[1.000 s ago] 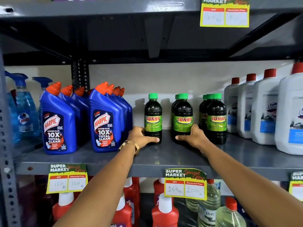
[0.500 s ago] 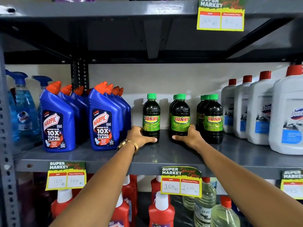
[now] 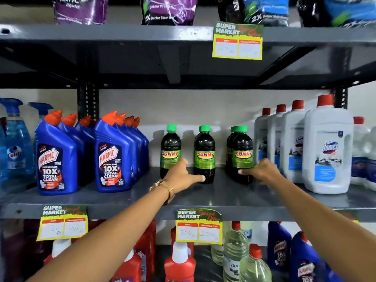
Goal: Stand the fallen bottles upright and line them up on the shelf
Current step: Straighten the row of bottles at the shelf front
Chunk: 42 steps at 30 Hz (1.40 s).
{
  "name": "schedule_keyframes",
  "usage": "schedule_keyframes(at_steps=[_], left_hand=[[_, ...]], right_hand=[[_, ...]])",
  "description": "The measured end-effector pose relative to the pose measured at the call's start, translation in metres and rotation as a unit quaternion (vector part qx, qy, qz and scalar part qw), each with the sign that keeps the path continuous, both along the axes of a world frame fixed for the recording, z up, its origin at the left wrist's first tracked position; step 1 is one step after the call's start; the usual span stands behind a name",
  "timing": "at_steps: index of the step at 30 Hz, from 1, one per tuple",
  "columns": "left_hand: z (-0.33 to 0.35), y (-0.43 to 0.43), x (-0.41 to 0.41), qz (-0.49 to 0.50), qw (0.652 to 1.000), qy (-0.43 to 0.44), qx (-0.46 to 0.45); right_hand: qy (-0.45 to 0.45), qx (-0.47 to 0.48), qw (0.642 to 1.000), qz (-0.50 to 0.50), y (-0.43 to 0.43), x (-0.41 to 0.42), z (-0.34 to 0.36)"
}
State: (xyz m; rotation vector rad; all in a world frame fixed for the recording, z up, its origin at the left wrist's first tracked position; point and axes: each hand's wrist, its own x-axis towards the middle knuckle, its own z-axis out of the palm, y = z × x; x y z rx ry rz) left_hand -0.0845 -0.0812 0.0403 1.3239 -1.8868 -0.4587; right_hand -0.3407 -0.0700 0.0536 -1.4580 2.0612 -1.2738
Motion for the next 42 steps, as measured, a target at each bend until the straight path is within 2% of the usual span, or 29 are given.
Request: schedule_keyframes(at_steps=[2,4,7,10,19,42], left_hand=[[0.002,-0.01,-0.021,-0.01,0.998,0.004,0.057],[0.002,-0.021,-0.038,0.009,0.997,0.019,0.072],[0.0,-0.03,-0.053,0.039,0.996,0.027,0.078],[-0.007,-0.038,-0.056,0.065,0.996,0.017,0.062],[-0.012,-0.044,-0.053,0.076,0.997,-0.02,0.008],[-0.009,-0.029,-0.058,0.092,0.995,-0.042,0.009]], right_hand=[[-0.015,0.012,1.0,0.013,-0.019,-0.016,-0.015],[-0.025,0.024,0.999,0.041,-0.064,-0.038,-0.038],[-0.04,0.008,0.998,0.049,-0.078,-0.037,-0.042],[-0.028,-0.007,0.999,0.02,-0.035,-0.006,-0.024],[-0.016,-0.029,0.998,0.049,-0.028,-0.006,-0.028],[0.019,-0.032,0.998,0.042,-0.038,-0.009,-0.033]])
